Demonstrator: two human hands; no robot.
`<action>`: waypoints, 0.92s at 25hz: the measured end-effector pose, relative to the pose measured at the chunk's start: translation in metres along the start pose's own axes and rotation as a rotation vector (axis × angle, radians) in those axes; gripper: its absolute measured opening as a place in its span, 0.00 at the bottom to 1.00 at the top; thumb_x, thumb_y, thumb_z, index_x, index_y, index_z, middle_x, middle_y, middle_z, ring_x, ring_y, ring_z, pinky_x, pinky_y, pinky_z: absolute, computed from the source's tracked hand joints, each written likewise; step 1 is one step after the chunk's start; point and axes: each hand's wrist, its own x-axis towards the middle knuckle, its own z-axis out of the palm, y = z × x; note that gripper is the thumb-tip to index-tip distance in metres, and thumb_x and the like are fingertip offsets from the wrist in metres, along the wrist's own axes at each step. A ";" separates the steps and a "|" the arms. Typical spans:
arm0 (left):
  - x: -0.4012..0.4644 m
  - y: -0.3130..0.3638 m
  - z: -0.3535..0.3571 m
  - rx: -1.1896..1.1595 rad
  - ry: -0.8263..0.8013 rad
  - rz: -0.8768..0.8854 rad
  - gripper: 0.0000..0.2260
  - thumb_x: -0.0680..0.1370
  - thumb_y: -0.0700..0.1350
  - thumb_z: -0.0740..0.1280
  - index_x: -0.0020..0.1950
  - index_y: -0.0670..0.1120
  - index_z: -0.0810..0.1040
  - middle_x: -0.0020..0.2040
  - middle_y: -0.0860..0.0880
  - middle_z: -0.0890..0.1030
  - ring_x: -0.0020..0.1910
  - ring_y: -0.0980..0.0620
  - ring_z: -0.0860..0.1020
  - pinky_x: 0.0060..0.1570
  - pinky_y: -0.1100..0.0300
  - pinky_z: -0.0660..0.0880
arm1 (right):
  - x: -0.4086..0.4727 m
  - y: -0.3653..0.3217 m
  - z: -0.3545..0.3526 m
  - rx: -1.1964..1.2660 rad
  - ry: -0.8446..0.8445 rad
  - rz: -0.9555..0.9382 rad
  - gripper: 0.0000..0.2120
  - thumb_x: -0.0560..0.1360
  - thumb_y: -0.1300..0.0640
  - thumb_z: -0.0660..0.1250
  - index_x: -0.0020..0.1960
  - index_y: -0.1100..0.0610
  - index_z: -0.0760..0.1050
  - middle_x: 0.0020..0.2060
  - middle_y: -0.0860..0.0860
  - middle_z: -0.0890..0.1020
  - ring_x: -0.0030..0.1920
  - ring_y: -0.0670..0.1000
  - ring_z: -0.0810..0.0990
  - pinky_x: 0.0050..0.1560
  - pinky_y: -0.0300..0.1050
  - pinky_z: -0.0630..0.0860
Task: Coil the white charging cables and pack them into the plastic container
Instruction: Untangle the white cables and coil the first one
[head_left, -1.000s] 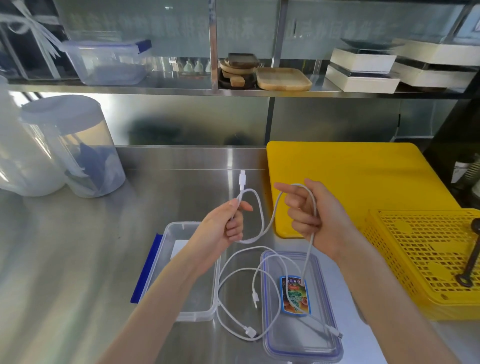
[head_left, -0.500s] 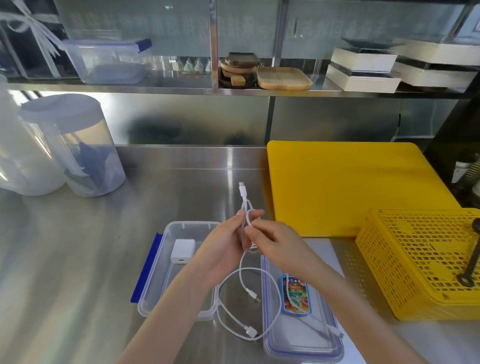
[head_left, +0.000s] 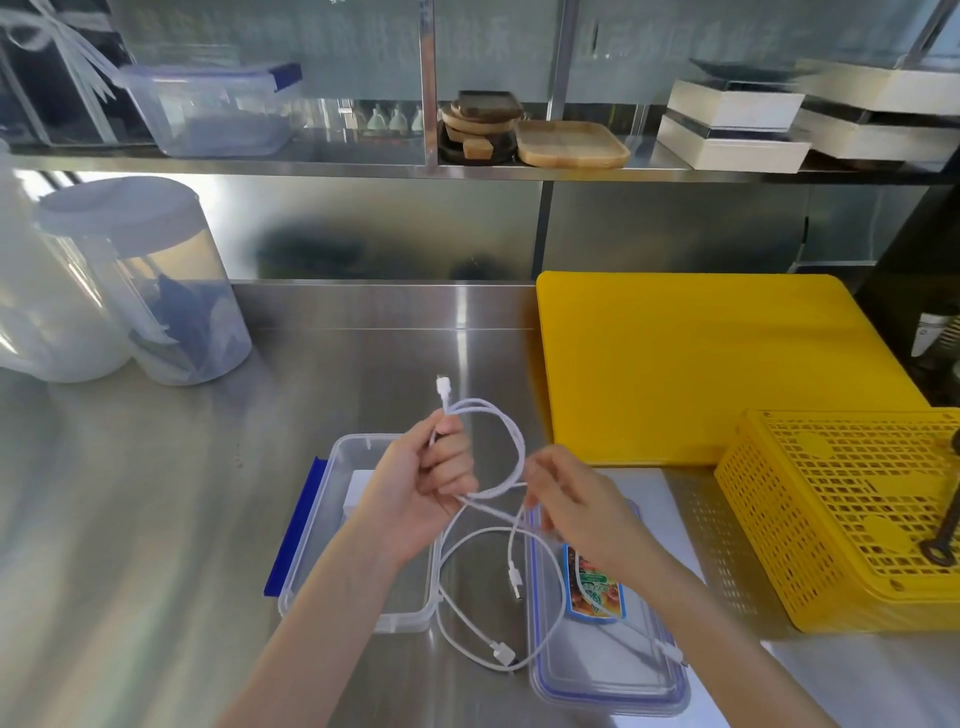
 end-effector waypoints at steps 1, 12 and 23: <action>-0.002 -0.004 0.000 0.043 -0.015 -0.013 0.19 0.77 0.46 0.55 0.26 0.47 0.71 0.22 0.52 0.54 0.21 0.56 0.49 0.17 0.68 0.56 | 0.003 -0.001 -0.005 0.077 0.044 -0.004 0.06 0.77 0.51 0.57 0.53 0.47 0.70 0.41 0.44 0.77 0.38 0.39 0.77 0.38 0.30 0.73; -0.003 -0.019 0.008 0.433 -0.099 -0.082 0.22 0.80 0.50 0.50 0.28 0.48 0.70 0.19 0.56 0.60 0.16 0.61 0.57 0.19 0.68 0.56 | 0.016 -0.014 -0.014 0.336 0.149 -0.163 0.08 0.74 0.60 0.63 0.44 0.48 0.77 0.21 0.43 0.74 0.20 0.42 0.70 0.24 0.31 0.69; -0.003 -0.030 0.018 0.648 -0.039 0.070 0.17 0.80 0.50 0.50 0.34 0.46 0.67 0.22 0.56 0.62 0.20 0.59 0.61 0.25 0.69 0.62 | 0.024 -0.014 -0.016 0.467 0.330 -0.097 0.09 0.76 0.58 0.61 0.40 0.52 0.78 0.24 0.47 0.72 0.19 0.43 0.68 0.22 0.36 0.69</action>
